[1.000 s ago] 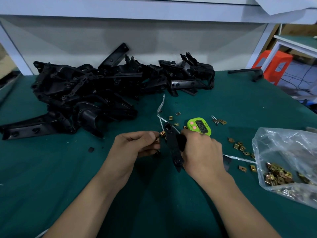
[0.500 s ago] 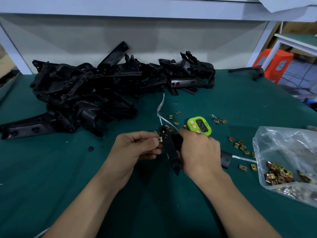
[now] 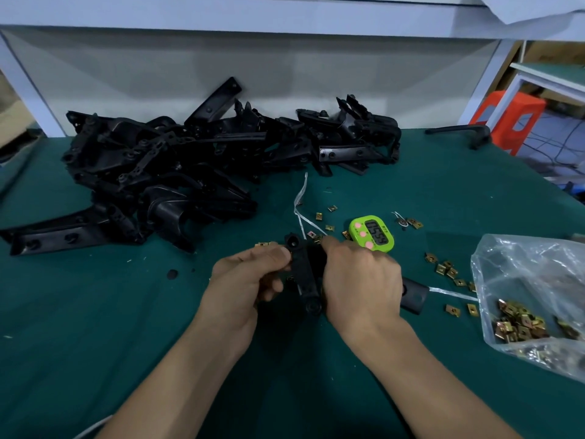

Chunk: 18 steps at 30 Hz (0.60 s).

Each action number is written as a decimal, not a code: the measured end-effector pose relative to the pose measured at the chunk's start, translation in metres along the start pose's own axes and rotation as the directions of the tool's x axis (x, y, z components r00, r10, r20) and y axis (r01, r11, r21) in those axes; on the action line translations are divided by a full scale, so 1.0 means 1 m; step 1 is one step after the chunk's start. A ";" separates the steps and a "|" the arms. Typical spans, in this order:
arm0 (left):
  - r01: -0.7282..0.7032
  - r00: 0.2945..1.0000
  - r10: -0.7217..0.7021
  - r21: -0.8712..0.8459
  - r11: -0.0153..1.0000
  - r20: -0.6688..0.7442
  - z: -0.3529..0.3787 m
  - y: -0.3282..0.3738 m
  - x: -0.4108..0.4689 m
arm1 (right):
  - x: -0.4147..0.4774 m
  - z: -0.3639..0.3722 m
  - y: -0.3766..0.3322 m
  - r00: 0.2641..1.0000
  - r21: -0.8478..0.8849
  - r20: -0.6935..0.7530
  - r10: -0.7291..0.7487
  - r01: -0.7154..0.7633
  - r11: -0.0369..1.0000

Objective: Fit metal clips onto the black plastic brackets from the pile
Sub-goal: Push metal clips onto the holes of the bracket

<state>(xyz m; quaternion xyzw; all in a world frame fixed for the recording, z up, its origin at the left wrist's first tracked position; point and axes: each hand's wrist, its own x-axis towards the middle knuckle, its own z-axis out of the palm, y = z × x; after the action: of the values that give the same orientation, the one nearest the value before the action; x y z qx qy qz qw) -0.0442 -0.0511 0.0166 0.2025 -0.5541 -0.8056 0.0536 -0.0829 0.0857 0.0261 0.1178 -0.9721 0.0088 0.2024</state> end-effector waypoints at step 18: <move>-0.168 0.972 0.137 0.158 0.973 0.190 0.006 0.001 -0.010 | -0.006 0.014 0.007 0.993 0.029 0.084 -0.088 0.086 0.996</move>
<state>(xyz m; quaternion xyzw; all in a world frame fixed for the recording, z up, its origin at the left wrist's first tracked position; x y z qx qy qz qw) -0.0379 -0.0427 0.0216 0.0905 -0.6385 -0.7628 0.0484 -0.0847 0.0926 0.0108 0.1628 -0.9737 0.0071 0.1594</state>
